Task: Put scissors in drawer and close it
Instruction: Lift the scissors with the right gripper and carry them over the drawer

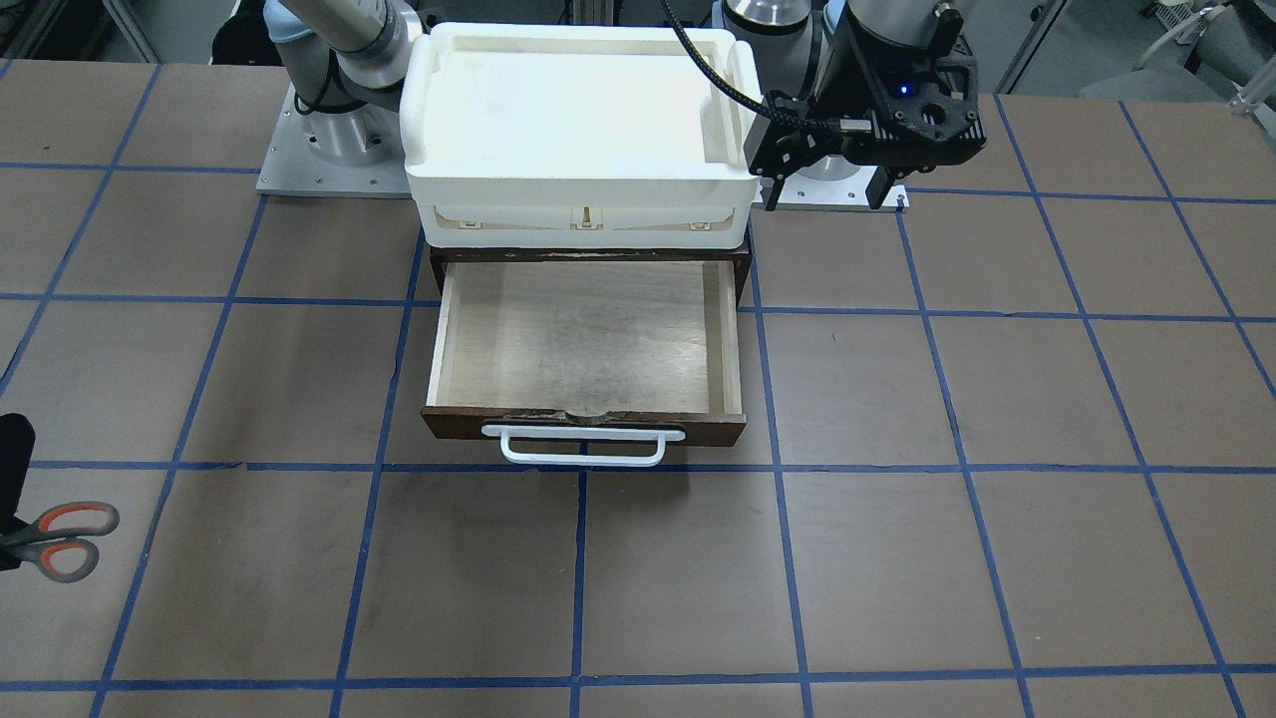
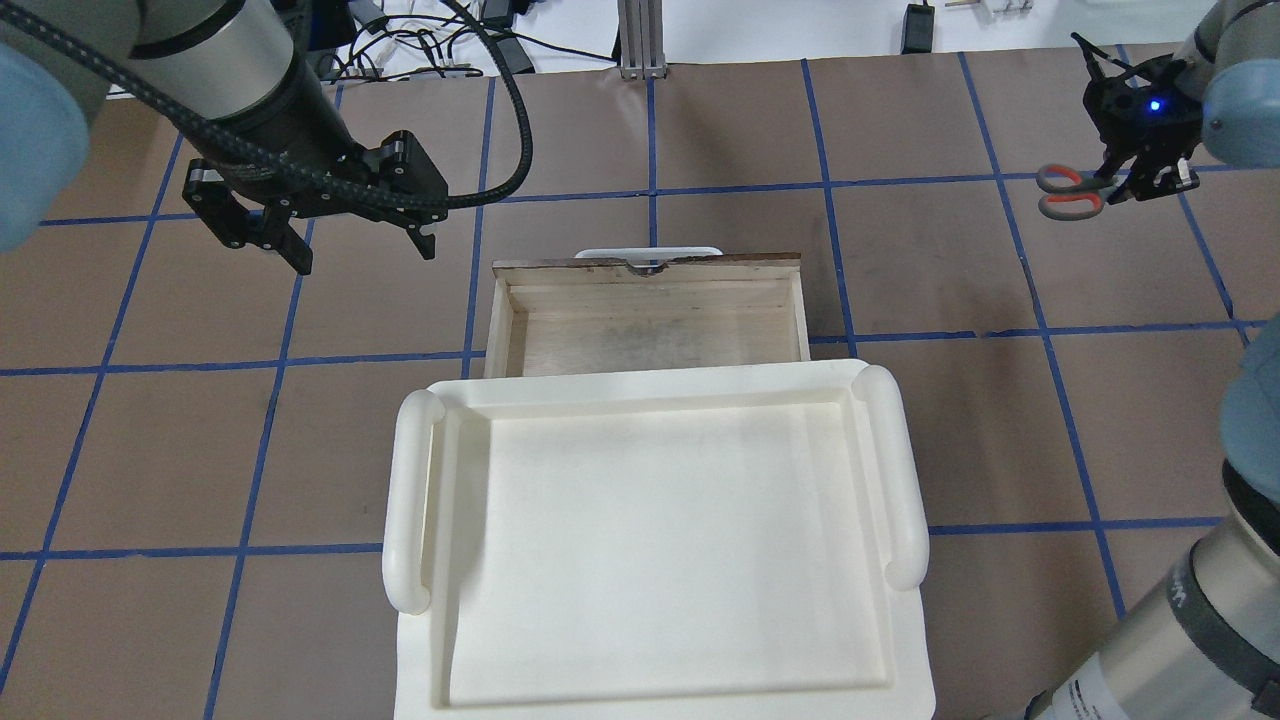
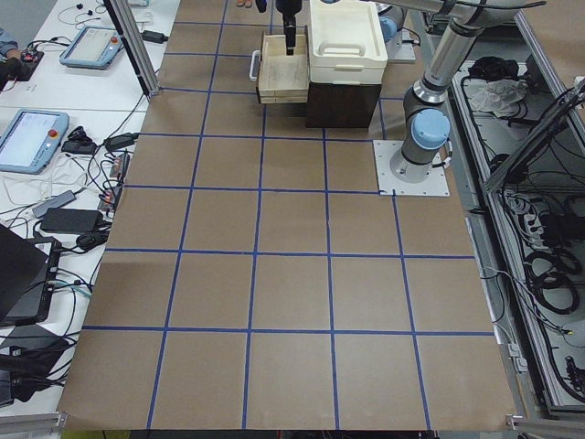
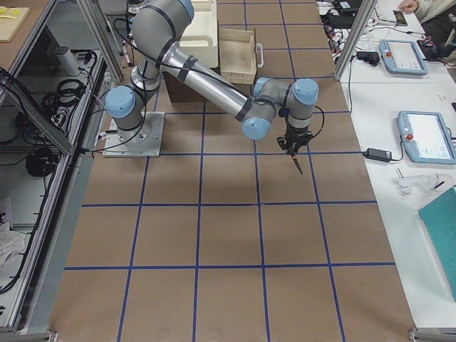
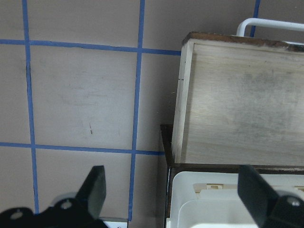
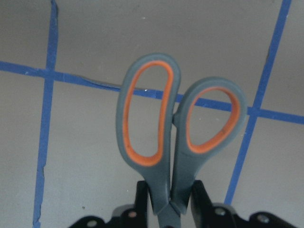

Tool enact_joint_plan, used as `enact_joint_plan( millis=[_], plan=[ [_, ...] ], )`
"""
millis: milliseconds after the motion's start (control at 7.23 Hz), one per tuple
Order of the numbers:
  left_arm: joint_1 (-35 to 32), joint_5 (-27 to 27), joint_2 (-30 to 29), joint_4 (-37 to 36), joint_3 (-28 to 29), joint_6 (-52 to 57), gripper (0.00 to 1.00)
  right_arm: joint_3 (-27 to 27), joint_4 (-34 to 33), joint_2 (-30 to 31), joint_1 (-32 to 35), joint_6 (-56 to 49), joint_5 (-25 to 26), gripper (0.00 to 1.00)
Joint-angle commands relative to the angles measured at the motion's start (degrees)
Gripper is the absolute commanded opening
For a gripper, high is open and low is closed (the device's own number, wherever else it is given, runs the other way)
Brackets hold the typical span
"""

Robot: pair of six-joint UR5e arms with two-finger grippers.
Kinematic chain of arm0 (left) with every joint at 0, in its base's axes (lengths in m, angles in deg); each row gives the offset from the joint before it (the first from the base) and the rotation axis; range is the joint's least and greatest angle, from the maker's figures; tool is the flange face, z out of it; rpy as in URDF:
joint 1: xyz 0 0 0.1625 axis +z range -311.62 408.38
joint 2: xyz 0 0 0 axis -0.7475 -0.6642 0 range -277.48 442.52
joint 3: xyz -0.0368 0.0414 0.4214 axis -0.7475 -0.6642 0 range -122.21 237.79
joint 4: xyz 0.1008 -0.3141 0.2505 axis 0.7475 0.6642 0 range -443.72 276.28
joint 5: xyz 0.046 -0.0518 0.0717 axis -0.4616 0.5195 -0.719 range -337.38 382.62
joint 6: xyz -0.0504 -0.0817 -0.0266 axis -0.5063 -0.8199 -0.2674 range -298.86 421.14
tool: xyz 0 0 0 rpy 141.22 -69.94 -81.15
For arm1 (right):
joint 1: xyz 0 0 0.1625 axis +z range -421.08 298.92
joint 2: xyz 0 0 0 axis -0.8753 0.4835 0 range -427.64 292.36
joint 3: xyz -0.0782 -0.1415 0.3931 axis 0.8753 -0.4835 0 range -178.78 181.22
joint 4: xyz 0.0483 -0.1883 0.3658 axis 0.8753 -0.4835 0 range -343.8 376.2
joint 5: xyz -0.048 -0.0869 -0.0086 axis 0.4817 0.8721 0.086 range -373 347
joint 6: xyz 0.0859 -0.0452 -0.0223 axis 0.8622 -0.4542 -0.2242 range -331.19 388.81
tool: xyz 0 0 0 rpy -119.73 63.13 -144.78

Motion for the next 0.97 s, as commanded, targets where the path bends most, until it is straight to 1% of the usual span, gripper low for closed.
enact_joint_plan(
  millis=[0, 138, 277, 415, 553, 830],
  plan=[
    [0.00, 0.00, -0.01, 0.00, 0.00, 0.00, 1.00, 0.07, 8.11, 8.01, 6.79, 6.86, 0.31, 0.00],
    [0.00, 0.00, -0.01, 0.09, 0.00, 0.00, 1.00, 0.07, 10.68, 10.83, 10.91, 9.43, 0.31, 0.00],
    [0.00, 0.00, -0.01, 0.09, 0.00, 0.00, 1.00, 0.07, 13.31, 12.25, 15.30, 15.64, 0.84, 0.00],
    [0.00, 0.00, -0.01, 0.09, 0.00, 0.00, 1.00, 0.16, 14.30, 13.83, 19.87, 23.27, 1.02, 0.00],
    [0.00, 0.00, -0.01, 0.09, 0.00, 0.00, 1.00, 0.16, 16.22, 14.28, 24.44, 30.39, 1.02, 0.00],
    [0.00, 0.00, 0.08, 0.09, 0.00, 0.00, 1.00, 0.68, 16.77, 13.94, 32.45, 42.63, 0.93, 0.00]
  ],
)
